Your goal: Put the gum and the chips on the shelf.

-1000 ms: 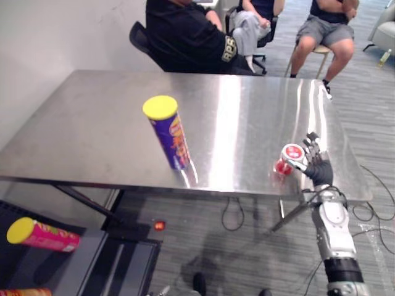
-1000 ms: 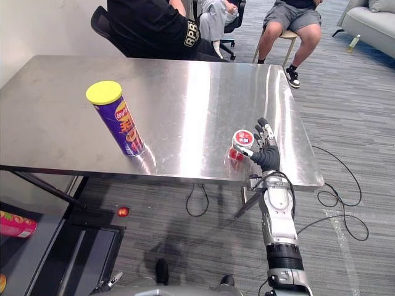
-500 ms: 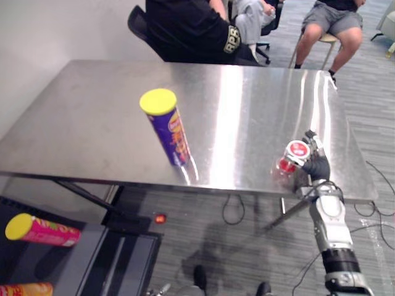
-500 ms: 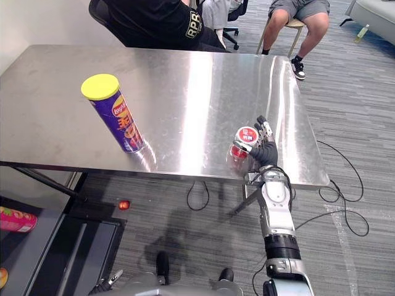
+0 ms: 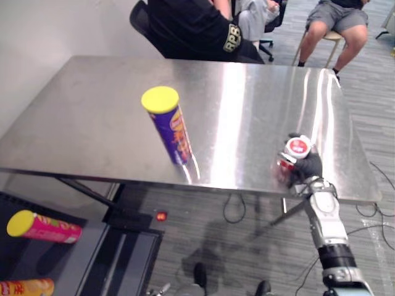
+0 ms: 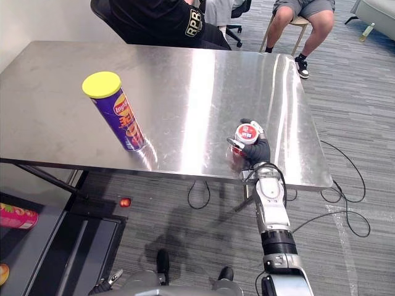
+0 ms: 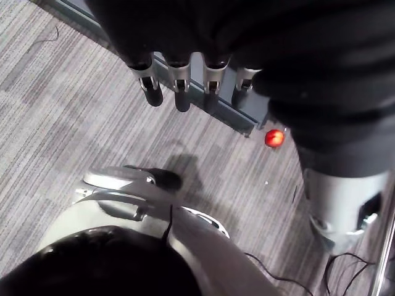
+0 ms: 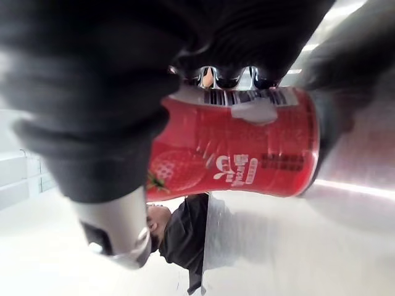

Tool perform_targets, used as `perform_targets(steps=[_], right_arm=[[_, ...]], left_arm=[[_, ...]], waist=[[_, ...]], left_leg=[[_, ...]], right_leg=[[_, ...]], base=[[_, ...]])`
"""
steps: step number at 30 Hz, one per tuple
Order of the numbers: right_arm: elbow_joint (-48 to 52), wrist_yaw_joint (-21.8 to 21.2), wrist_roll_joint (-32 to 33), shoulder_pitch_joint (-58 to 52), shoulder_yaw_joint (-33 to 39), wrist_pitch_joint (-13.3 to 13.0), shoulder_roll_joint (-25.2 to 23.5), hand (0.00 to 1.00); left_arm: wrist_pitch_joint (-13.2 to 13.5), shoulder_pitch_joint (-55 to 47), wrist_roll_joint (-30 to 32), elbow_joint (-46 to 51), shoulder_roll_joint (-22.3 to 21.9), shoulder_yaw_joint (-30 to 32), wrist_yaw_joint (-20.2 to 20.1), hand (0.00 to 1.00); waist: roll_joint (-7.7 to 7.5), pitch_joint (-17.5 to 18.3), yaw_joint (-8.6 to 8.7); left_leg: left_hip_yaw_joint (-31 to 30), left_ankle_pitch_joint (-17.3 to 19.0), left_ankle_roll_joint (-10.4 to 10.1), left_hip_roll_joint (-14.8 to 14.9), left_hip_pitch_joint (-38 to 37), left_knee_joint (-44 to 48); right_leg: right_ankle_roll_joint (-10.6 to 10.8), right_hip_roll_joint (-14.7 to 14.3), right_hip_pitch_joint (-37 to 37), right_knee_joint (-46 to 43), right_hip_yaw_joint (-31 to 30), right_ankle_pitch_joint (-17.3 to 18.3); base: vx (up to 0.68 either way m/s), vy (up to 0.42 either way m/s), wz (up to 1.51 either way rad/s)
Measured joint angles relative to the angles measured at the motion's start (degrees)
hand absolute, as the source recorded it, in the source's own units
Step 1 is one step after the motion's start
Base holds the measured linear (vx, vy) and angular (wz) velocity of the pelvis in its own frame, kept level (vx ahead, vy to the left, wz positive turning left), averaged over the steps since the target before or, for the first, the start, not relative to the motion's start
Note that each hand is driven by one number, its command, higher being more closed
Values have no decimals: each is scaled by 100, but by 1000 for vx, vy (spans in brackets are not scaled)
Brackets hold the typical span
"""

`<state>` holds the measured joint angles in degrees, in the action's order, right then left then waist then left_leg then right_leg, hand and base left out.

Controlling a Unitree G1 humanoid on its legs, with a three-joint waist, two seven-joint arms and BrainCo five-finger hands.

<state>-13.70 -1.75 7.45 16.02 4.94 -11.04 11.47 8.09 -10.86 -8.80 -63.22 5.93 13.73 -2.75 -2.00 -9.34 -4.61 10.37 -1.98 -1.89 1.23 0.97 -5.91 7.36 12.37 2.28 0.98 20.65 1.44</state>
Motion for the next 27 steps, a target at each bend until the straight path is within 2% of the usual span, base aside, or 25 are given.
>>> perform_targets(steps=[7,12,19,27], right_arm=[[392,-252,-28,-83,-422,3,-8,100],[645,-259,-86,-268,-548,2,-10,100],[806,-247,-93,-339,-545,3,-18,100],[1571,-248,-81,-698,-481,-4,-30,100]], left_arm=[[-1,0,12,9,2,17,0,0],[-2,-2,18,42,41,17,-1,0],[-2,-2,30,48,41,18,3,0],[-2,-4,88,50,43,25,14,0]], waist=[[-22,-21,-25],[-79,-54,-18],[-80,-54,-15],[-81,-48,-2]], left_leg=[[-11,1,-1,5,0,0],[-6,1,-2,19,-1,1],[6,0,-5,33,-9,2],[64,-1,-7,42,-151,26]], right_leg=[[1,-4,8,1,11,0],[2,-17,9,-1,4,-1],[3,-26,9,-5,-16,-2],[6,-25,113,-14,-73,-6]], base=[[0,0,0],[0,0,0],[0,0,0],[0,0,-3]])
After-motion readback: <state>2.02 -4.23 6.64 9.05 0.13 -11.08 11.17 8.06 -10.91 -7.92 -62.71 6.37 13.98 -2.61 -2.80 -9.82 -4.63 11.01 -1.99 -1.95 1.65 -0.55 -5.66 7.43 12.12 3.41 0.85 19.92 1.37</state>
